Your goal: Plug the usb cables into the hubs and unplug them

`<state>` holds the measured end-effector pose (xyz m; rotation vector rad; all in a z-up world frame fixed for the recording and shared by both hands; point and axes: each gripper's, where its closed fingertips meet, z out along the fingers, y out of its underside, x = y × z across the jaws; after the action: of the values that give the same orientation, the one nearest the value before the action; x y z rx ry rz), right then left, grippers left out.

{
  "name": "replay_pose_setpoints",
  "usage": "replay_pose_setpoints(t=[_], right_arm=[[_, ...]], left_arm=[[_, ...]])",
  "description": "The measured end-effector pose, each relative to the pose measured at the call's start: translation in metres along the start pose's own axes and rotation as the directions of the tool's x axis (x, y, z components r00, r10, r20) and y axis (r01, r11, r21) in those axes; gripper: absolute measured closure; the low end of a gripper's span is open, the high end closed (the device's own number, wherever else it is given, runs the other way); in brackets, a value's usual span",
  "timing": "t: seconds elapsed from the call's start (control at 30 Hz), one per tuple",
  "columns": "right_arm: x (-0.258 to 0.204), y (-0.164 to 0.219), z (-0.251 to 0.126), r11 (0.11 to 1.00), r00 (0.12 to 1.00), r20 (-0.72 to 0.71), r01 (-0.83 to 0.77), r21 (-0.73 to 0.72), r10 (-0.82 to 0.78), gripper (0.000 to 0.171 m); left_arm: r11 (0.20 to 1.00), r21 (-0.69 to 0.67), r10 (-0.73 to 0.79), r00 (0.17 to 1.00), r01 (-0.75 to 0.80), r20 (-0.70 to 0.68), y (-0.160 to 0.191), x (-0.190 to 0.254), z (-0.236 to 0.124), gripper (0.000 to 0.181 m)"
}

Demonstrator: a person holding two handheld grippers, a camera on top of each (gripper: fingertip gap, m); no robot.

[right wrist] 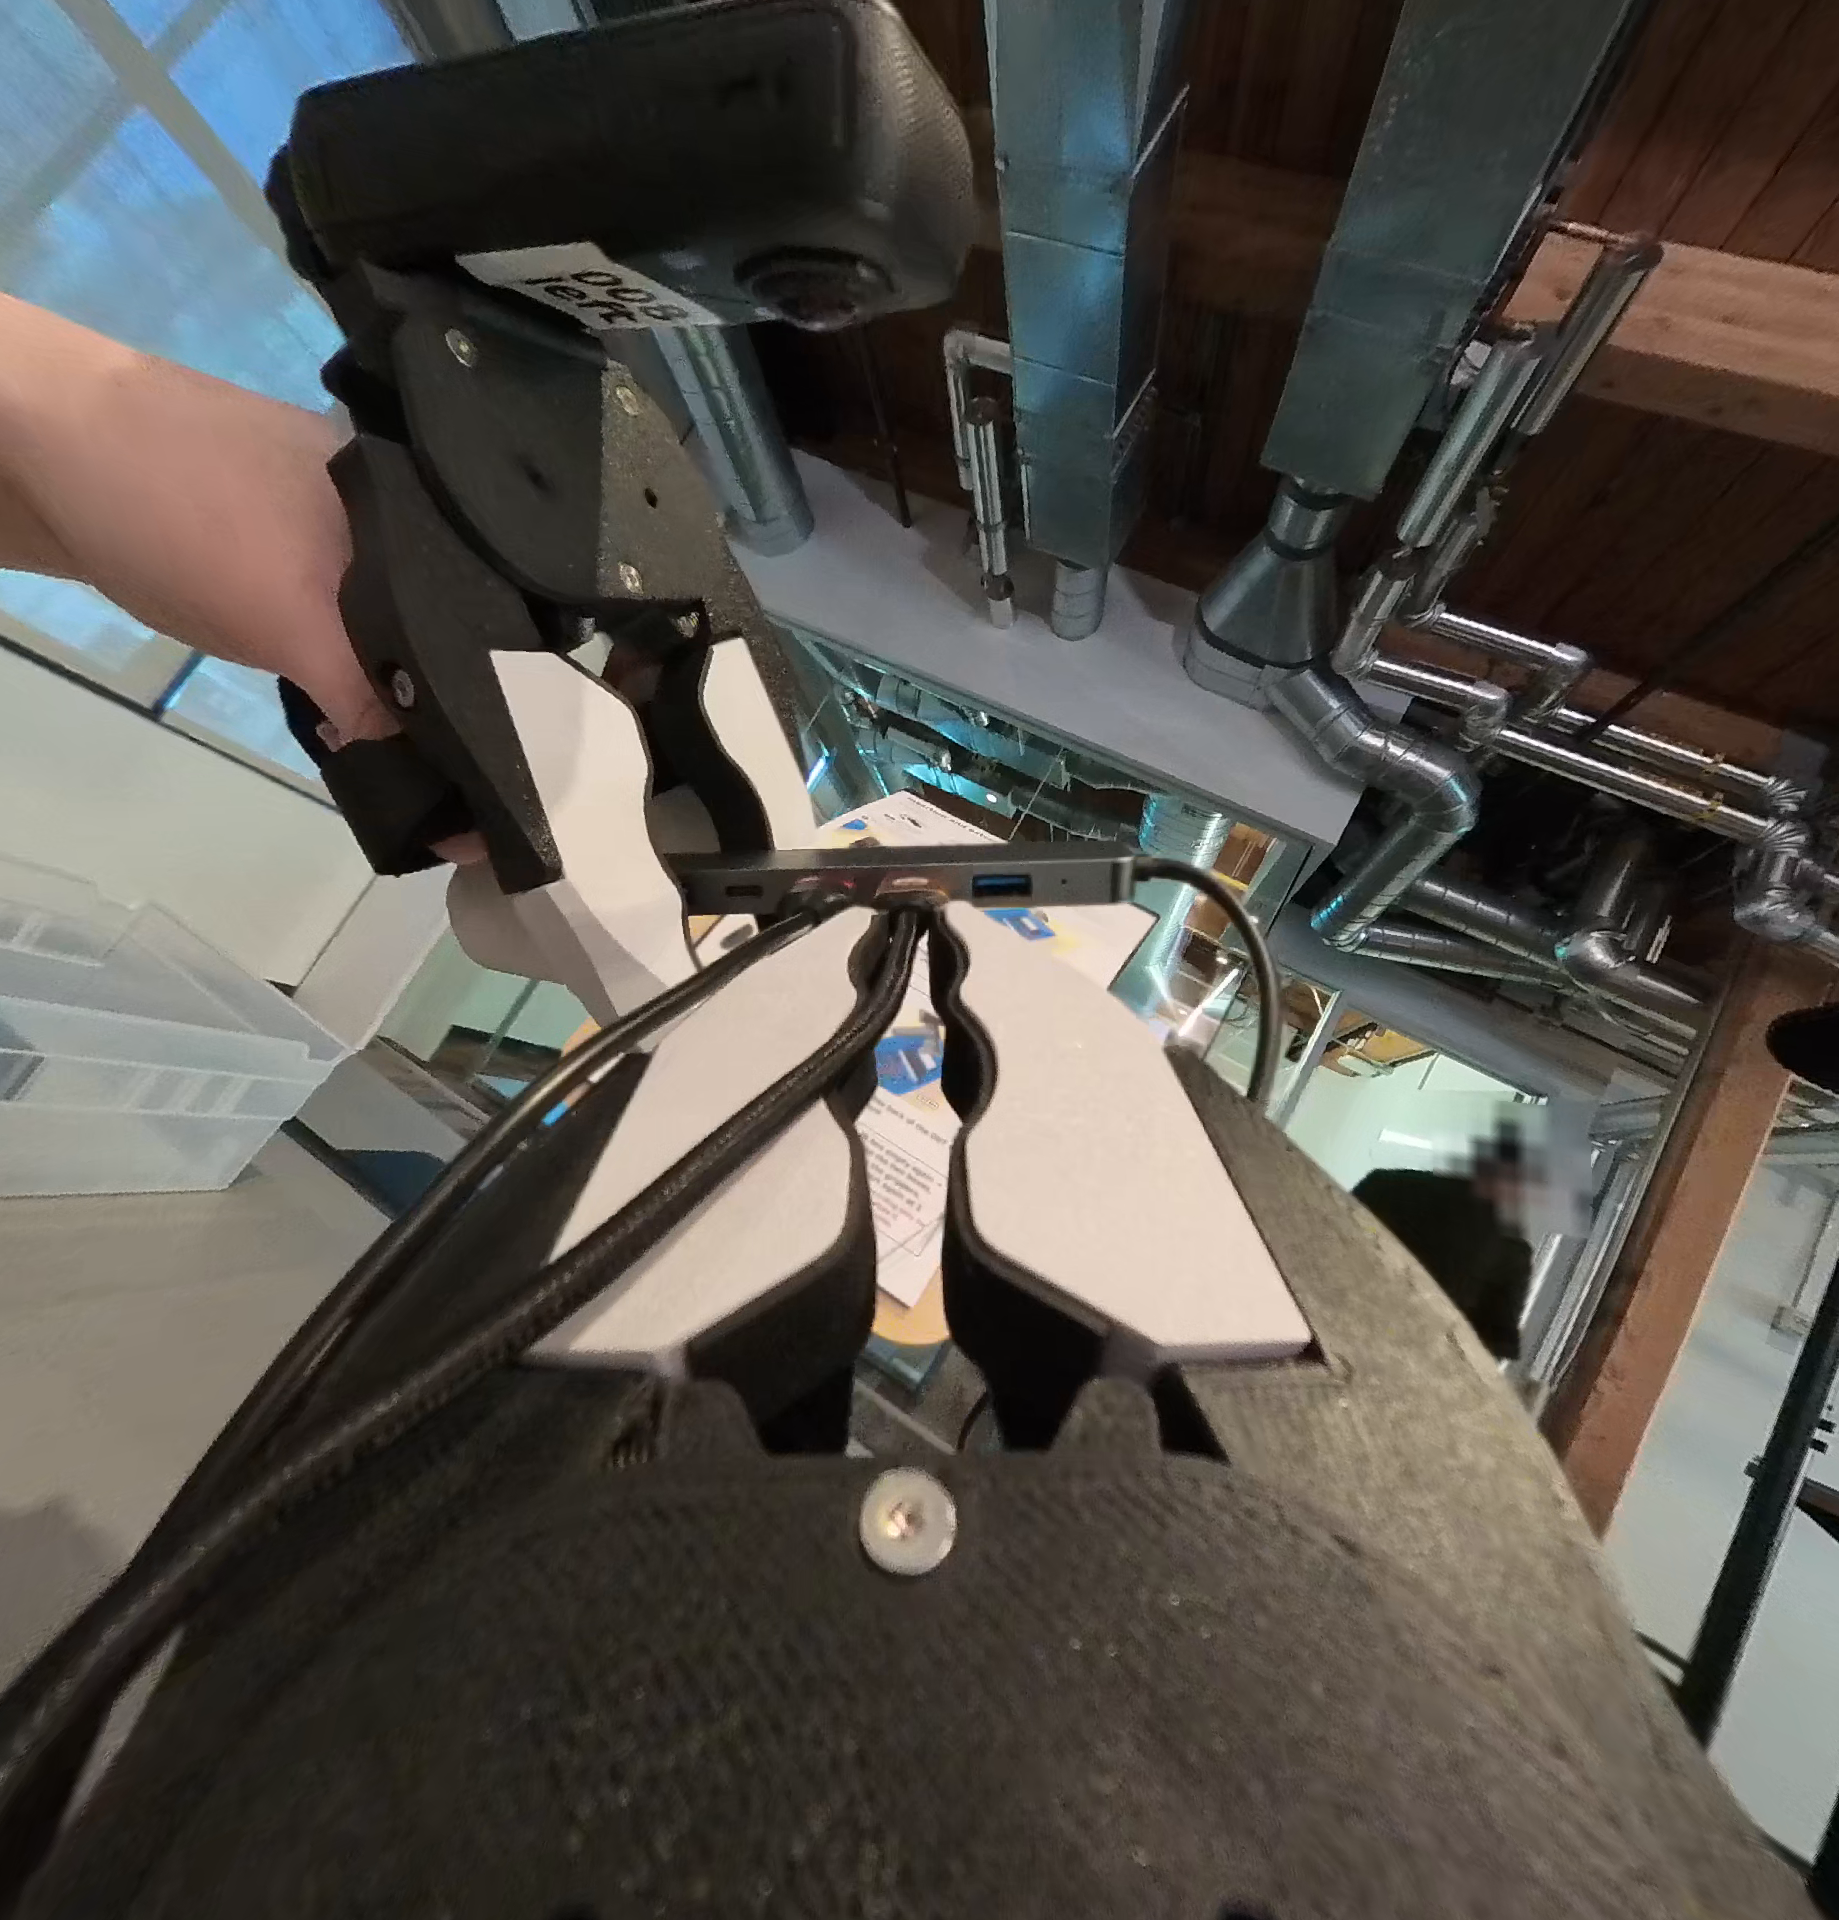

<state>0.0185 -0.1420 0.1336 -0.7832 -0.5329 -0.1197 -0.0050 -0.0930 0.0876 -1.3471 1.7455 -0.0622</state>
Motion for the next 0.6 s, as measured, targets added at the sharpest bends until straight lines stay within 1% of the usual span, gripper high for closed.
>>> replay_pose_setpoints(t=[0.13,0.3,0.4,0.47,0.5,0.53,0.6], right_arm=[[-0.001,0.0,-0.002,0.999,0.999,0.008,-0.032,0.001,0.032,0.163],[-0.003,0.006,-0.003,0.998,0.998,0.023,-0.055,-0.016,0.056,0.163],[-0.004,0.012,-0.004,0.997,0.998,0.028,-0.061,-0.045,0.062,0.163],[-0.005,0.02,-0.004,0.994,0.997,0.036,-0.062,-0.087,0.065,0.164],[-0.008,0.023,-0.004,0.993,0.996,0.043,-0.068,-0.099,0.073,0.163],[-0.008,0.018,-0.007,0.996,0.997,0.036,-0.071,-0.054,0.073,0.164],[-0.009,0.014,-0.007,0.997,0.997,0.037,-0.068,-0.04,0.069,0.164]], left_arm=[[0.999,0.048,0.006,1.0,-0.006,0.006,-0.008,0.001,-0.001,0.133],[0.999,-0.008,0.053,0.998,-0.053,0.015,-0.003,0.001,0.004,0.13],[0.998,-0.016,0.056,0.998,-0.056,0.04,-0.003,-0.002,0.002,0.133],[0.999,0.015,0.037,0.997,-0.038,0.068,-0.01,-0.005,-0.004,0.135],[0.999,0.03,0.037,0.997,-0.039,0.071,-0.014,-0.005,-0.008,0.139],[0.999,0.022,0.047,0.996,-0.049,0.071,-0.015,-0.004,-0.01,0.14],[0.995,-0.062,0.084,0.994,-0.08,0.068,-0.008,-0.003,-0.009,0.14]])
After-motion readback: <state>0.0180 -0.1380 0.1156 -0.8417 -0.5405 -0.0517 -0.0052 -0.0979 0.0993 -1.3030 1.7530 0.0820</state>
